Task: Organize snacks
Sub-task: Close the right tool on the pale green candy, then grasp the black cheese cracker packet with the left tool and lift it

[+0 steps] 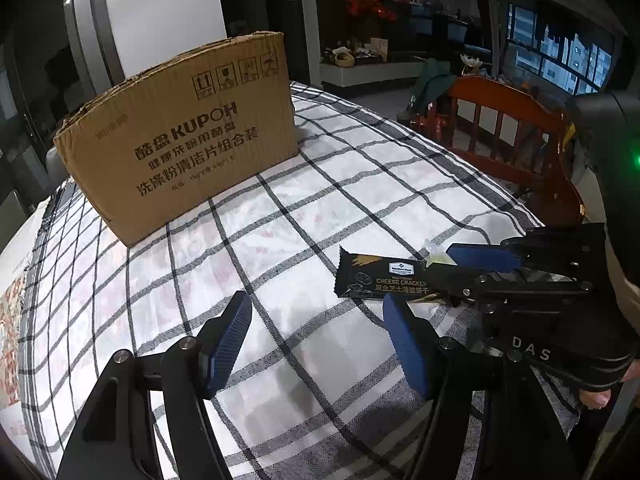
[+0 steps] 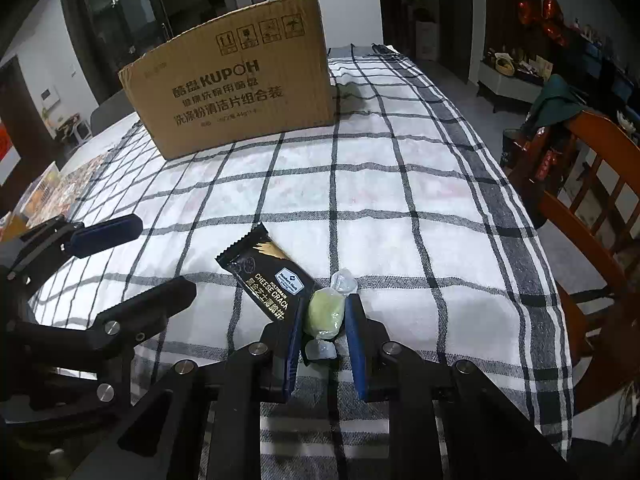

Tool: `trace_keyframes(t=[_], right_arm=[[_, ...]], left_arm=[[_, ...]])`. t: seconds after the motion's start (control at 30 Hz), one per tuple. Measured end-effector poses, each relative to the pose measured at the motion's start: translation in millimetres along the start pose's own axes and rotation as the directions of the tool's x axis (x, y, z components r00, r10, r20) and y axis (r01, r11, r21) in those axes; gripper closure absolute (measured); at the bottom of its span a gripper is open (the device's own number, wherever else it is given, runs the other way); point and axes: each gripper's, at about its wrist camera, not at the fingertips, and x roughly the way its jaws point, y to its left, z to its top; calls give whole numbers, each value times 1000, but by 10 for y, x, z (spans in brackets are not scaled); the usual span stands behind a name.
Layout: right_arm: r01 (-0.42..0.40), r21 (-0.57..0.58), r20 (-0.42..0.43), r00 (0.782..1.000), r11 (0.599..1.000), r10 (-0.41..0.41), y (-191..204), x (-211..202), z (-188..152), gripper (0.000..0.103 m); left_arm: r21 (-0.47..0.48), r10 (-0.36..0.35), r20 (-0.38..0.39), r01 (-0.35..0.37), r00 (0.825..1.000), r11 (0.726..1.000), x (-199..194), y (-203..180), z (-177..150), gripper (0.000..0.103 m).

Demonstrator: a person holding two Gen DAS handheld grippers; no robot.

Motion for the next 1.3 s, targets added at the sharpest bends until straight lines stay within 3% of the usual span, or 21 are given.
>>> trace_keyframes(t=[0.27,0.4,0.53,0.87,1.3], right_arm=[[30,9,61,998,1000,-30,-69,-278,-43,80],[59,9,86,995,998,-60,-131,-380,-90,80],[76,17,95,992,997,-77,-207,-426,-145,80],[80,95,93,992,992,-89,-491,-441,-204,80],[68,92,76,994,993,-75,-454,-332,-212,80]], left_arm=[[7,-74,11,74,997,997,-17,-94,11,35],[27,-114,-5,114,993,993,55,-188,35,21],[60,-140,-25,141,990,988,147,-301,76,17],[116,-137,-64,144,988,983,382,-525,183,11],[136,-94,-92,106,991,985,572,-514,173,8]])
